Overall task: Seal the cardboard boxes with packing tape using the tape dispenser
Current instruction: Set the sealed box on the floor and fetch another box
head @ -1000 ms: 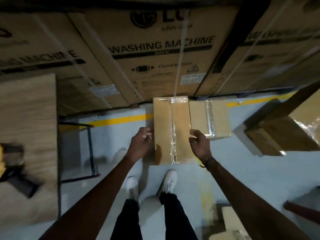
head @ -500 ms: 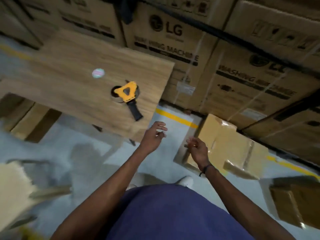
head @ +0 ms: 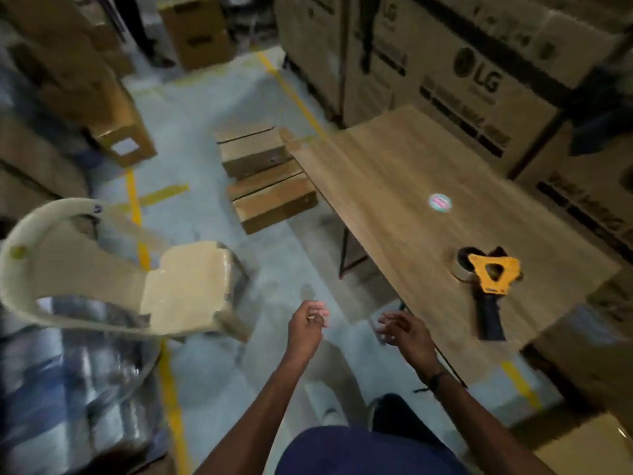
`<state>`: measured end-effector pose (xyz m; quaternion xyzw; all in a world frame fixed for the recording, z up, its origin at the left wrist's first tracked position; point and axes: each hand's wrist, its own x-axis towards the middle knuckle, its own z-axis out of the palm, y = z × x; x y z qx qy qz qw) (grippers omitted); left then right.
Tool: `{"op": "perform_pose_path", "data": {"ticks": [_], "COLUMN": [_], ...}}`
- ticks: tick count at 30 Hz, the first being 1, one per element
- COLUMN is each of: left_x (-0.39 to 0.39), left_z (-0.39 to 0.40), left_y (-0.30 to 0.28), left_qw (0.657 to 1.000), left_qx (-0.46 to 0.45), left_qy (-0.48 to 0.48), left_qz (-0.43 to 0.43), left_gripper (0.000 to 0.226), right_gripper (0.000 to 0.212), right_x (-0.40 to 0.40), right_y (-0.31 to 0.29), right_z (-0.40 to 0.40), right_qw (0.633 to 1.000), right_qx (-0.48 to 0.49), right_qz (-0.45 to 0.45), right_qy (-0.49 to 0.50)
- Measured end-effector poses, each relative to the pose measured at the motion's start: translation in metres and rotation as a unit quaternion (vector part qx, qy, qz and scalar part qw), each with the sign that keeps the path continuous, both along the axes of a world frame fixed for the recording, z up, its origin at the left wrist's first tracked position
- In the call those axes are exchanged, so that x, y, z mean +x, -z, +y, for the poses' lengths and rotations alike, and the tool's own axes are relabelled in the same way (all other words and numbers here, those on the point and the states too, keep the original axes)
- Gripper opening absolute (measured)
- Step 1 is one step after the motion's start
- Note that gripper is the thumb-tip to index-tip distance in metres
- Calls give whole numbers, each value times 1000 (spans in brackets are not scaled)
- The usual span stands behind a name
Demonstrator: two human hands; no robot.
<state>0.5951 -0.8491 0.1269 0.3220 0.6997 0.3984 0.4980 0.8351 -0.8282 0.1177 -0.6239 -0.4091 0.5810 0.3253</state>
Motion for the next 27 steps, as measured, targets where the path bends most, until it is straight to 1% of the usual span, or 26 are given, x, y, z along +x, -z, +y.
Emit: {"op": "perform_pose_path", "data": {"ticks": [6, 8, 10, 12, 16, 20, 24, 27], "left_x": [-76, -103, -132, -159, -210, -263, -303, -337], "left_z": [36, 60, 92, 129, 203, 270, 313, 343], "left_y": [18, 25, 31, 30, 16, 17, 12, 14], "left_qw": [994, 991, 987, 983, 978, 970, 966, 964], "left_qx": [-26, -29, -38, -41, -42, -48, -63, -70], "left_qy": [-106, -132, -153, -179, -204, -240, -250, -256], "left_qz": [-8, -13, -6, 1, 12, 3, 15, 19], "left_gripper": [21, 21, 29, 29, 26, 26, 25, 25], "right_gripper": [16, 15, 15, 14, 15, 15, 14, 15], "right_x": [-85, -112, -139, -168, -231, -291, -336, -365], "right_y": [4, 6, 9, 7, 0, -12, -17, -7], "right_z": [95, 134, 178, 223, 317, 402, 464, 503], "right_qw": [997, 994, 991, 988, 981, 975, 969, 965], "right_qx": [-6, -6, -4, 5, 18, 18, 15, 9], "right_qz": [11, 13, 12, 11, -5, -12, -27, -35], "right_qy": [-79, -106, -135, -156, -191, -220, -247, -261]}}
